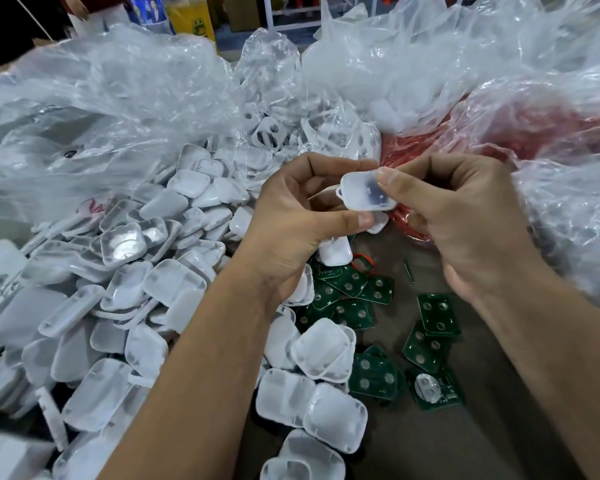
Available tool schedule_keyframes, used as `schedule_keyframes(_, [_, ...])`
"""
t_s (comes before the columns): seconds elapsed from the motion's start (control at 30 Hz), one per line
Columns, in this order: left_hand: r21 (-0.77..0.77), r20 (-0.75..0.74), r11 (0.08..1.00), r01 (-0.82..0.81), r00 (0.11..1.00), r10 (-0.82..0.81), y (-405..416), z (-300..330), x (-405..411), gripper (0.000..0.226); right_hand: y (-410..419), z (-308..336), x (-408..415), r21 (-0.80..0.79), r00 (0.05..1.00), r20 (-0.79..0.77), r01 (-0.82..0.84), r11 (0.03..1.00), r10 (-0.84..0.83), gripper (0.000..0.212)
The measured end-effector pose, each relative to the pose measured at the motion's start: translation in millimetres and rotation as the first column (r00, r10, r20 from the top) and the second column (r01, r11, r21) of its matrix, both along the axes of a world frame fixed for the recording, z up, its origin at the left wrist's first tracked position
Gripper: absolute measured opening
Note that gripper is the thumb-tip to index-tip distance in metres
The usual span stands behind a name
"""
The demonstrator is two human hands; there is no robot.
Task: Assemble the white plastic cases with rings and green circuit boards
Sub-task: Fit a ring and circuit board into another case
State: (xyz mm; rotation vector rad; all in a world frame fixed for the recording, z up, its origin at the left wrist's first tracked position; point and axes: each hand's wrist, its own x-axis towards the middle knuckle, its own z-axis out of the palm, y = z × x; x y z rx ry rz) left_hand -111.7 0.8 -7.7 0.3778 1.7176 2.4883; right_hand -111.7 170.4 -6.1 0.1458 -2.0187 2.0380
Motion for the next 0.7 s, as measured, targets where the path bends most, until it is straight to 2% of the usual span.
schedule_keyframes(0.37, [-0.026, -0.008, 1.0, -0.002, 1.0, 0.002, 0.6, 0.8, 0.6, 0.046, -3.1, -0.7, 1.5, 0.21, 0.983, -0.128, 0.159, 0.965, -0.134, 0.015])
schedule_keyframes(0.7, [-0.066, -0.003, 0.998, -0.003, 1.0, 0.002, 1.6, 0.9, 1.5, 0.046, -3.5, -1.0, 3.8, 0.269, 0.966, -0.186, 0.225, 0.937, -0.179, 0.018])
